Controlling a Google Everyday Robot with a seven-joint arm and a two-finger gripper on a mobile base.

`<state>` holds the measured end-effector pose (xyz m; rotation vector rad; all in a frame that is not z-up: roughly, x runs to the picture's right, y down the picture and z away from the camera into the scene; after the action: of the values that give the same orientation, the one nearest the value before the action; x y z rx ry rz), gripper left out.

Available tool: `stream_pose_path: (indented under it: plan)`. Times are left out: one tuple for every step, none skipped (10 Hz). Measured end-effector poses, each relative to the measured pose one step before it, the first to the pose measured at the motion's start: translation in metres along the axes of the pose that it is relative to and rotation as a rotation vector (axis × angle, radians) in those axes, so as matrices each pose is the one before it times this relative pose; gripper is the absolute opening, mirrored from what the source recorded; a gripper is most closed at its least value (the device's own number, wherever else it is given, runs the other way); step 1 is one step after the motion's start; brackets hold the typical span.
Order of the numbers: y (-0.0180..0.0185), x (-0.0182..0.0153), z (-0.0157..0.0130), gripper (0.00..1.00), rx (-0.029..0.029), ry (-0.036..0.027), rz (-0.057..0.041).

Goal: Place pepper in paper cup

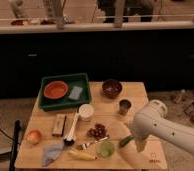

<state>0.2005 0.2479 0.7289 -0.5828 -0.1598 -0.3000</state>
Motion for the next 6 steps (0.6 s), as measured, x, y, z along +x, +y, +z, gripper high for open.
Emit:
stream_pose_path:
  plan:
    - [-0.00365,0.00421,0.00998,0.8,-0.00438,-0.0118,-0.00163]
    - [-0.0028,0.00065,0.00886,0.8,-0.00707,-0.00961,-0.00272]
    - [-0.0069,0.00163,0.01455,0.8,-0.01093,-0.00447,-0.0156]
    - [-0.00359,-0.00366,0.00956,0.8,-0.01794,-0.00465,-0.01499]
    - [-0.00084,-0.00032,0.0058,0.8,-0.0115,0.00467,-0.0112]
    - [-0.00217,-0.00267,0.01212,0.8,-0.02495,0.00317,-0.01938]
